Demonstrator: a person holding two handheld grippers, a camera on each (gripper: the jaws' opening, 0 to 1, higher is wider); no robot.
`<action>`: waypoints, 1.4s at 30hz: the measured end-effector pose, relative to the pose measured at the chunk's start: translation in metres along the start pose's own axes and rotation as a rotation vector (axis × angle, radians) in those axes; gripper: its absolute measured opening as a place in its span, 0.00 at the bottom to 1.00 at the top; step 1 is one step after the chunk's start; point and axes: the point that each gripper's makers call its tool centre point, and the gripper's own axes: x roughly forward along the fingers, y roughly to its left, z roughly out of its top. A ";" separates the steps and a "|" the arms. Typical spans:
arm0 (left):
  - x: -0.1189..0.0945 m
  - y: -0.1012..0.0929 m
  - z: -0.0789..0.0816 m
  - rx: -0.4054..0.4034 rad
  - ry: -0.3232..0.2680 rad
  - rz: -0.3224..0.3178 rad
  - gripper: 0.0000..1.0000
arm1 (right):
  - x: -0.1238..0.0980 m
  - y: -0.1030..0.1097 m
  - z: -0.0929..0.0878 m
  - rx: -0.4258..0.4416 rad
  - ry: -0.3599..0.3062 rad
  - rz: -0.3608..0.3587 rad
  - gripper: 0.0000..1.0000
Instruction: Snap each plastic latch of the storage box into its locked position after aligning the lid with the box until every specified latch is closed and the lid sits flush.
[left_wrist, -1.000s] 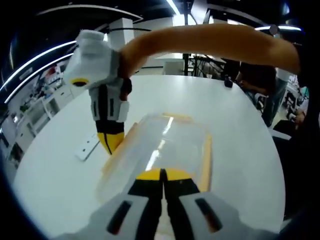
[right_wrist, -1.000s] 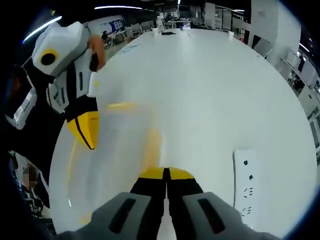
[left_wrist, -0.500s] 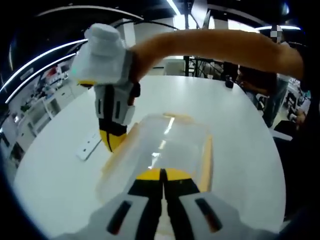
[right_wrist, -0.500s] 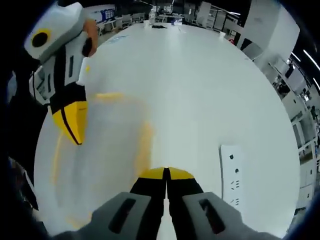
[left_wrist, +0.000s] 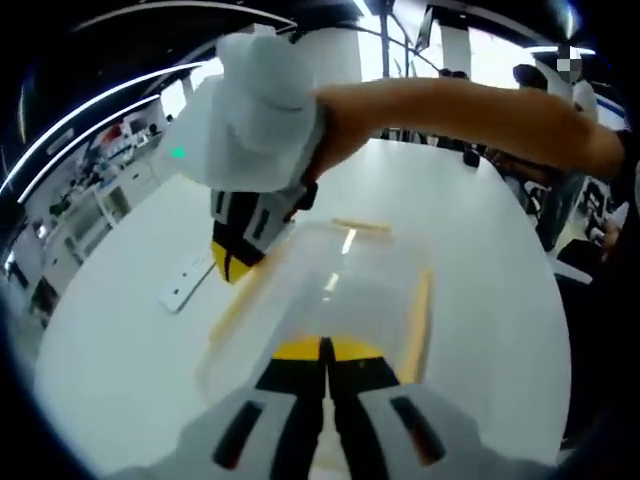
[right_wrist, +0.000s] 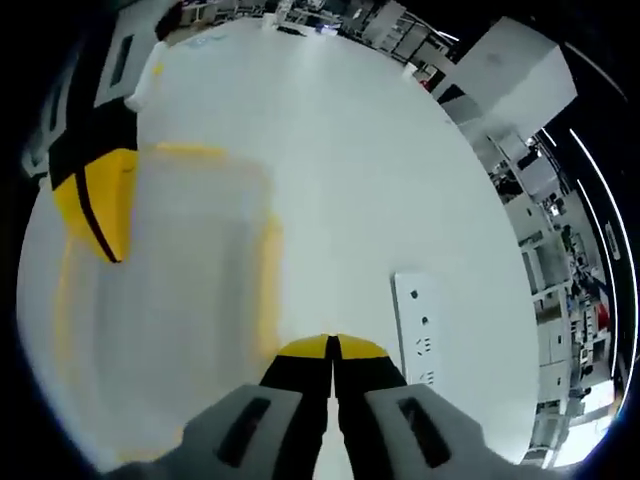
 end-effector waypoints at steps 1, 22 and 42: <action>0.000 0.000 0.000 0.005 0.005 0.005 0.00 | 0.000 0.000 0.000 -0.006 0.000 -0.009 0.00; -0.001 0.001 -0.004 0.007 0.063 0.034 0.00 | 0.003 -0.012 -0.001 -0.087 0.088 -0.163 0.00; -0.003 0.009 -0.004 0.053 0.067 0.055 0.00 | -0.003 -0.017 -0.004 -0.029 0.013 -0.213 0.00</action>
